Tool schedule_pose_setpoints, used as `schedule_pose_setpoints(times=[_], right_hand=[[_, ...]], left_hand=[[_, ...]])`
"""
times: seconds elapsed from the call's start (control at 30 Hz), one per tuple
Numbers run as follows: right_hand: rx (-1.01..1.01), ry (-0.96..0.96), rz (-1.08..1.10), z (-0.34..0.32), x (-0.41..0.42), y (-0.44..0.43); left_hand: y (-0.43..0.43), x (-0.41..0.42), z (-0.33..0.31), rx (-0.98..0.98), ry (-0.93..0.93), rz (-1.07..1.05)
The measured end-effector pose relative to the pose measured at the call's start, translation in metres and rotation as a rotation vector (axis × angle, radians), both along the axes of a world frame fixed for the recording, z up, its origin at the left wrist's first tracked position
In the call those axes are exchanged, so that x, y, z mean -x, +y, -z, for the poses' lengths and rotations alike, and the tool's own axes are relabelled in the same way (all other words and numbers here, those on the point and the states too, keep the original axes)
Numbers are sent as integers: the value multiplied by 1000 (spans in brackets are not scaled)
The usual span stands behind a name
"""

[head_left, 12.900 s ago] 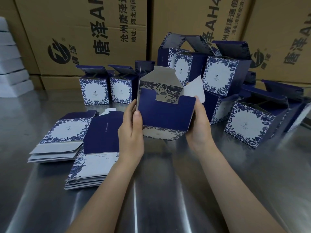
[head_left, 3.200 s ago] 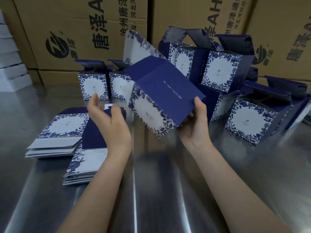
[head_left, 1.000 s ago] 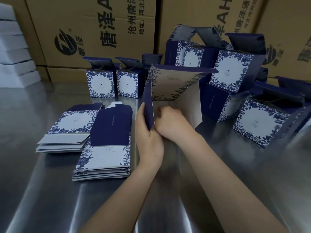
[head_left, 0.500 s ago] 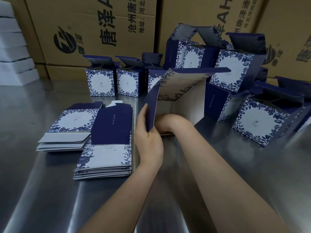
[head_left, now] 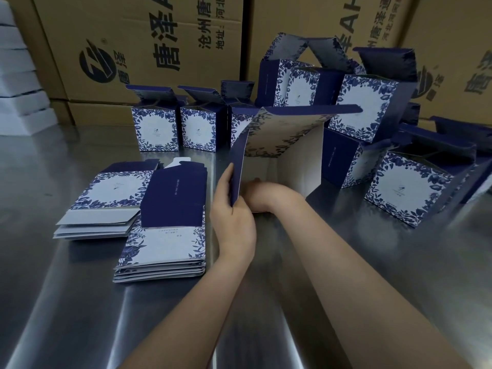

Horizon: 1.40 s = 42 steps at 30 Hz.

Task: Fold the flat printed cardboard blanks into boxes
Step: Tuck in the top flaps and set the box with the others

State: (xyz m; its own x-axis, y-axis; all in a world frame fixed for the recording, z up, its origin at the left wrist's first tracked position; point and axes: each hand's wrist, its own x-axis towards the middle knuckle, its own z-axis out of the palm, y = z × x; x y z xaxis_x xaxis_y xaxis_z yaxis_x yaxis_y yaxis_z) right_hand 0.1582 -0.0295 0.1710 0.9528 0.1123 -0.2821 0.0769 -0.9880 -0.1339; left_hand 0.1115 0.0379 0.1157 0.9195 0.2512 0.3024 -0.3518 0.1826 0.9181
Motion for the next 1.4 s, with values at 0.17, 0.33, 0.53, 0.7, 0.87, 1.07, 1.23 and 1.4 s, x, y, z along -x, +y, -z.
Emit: schedule_pose_setpoints(times=[0.17, 0.33, 0.53, 0.7, 0.87, 1.07, 1.23, 1.4], right_hand=[[-52, -194, 55, 3, 0, -3], [-53, -123, -1, 7, -2, 1], [-132, -16, -32, 6, -4, 3], [-181, -370, 137, 7, -4, -1], [-37, -161, 15, 6, -8, 5], [-105, -104, 32, 11, -10, 4], [-122, -456, 174, 10, -8, -1], [-46, -142, 145, 11, -11, 0]], left_hand=[[-1, -1, 2, -14, -9, -23], [0, -1, 3, -4, -8, -6], [0, -3, 3, -24, -21, -17], [0, -2, 4, -22, -48, -43], [1, -3, 6, -19, -45, -32], [1, -4, 4, -4, -19, -48], [1, -4, 4, -30, -46, -78], [2, -4, 6, -47, -68, -64]])
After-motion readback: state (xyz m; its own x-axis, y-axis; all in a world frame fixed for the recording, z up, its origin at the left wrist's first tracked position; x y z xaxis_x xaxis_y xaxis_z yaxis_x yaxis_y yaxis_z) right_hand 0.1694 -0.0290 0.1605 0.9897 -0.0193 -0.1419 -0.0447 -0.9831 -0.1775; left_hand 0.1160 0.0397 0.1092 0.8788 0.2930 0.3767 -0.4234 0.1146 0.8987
